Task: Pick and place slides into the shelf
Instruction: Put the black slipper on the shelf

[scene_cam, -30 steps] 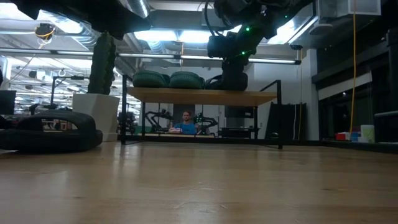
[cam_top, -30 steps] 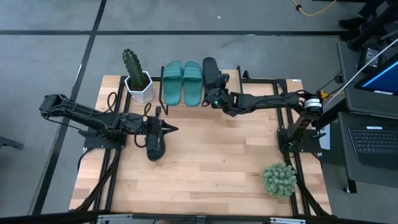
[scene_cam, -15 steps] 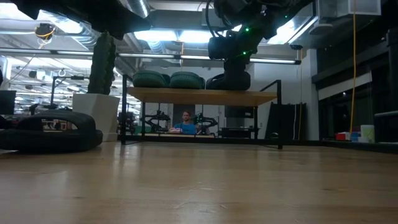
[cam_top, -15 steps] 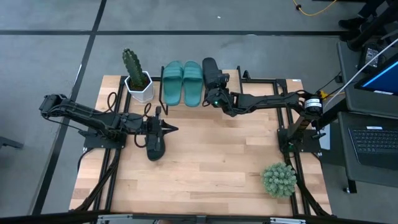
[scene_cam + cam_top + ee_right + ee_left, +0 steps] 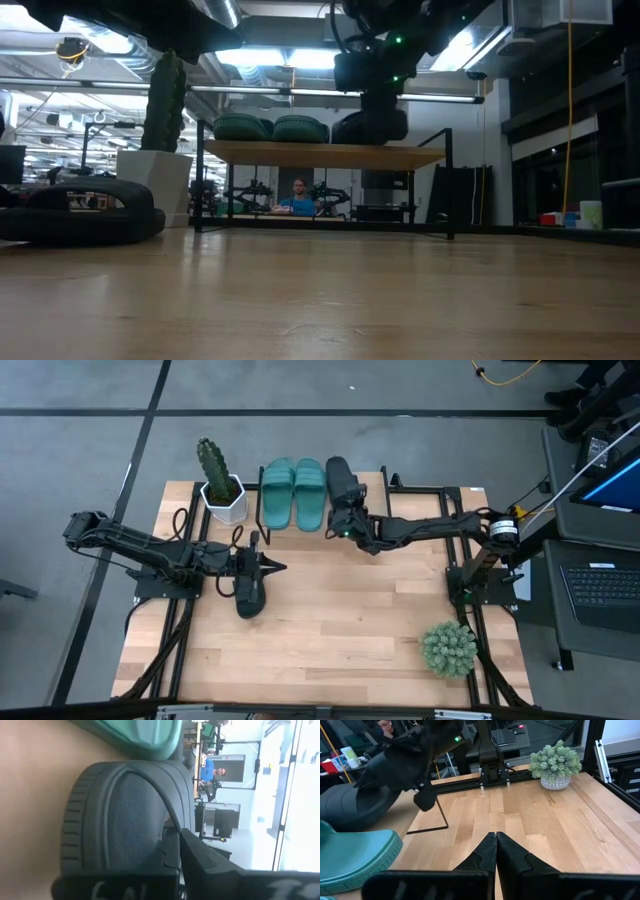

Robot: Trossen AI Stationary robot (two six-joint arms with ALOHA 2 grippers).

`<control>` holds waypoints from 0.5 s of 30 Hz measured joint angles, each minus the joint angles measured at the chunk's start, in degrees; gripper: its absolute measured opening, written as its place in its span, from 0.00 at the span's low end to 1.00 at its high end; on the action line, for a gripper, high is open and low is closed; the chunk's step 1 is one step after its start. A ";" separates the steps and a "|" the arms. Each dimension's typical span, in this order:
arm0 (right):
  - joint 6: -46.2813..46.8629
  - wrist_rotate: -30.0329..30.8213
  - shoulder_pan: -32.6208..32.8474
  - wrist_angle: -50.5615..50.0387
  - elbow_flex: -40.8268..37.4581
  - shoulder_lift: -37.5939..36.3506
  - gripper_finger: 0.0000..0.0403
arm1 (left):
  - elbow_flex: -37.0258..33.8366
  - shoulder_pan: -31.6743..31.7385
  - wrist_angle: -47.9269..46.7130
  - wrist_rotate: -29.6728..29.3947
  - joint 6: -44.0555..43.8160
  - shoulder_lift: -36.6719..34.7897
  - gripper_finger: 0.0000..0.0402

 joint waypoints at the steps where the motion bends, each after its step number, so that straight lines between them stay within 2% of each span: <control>1: 0.19 -0.01 0.43 -1.28 0.51 0.00 0.00 | 0.00 0.00 0.00 0.00 0.00 0.00 0.01; 6: 3.09 3.21 2.00 -8.41 4.45 0.00 0.00 | 0.00 0.01 0.01 0.00 0.00 0.00 0.01; 15: 16.29 0.46 3.92 -23.28 11.06 -0.04 0.00 | 0.00 0.01 0.02 0.00 -0.07 0.00 0.01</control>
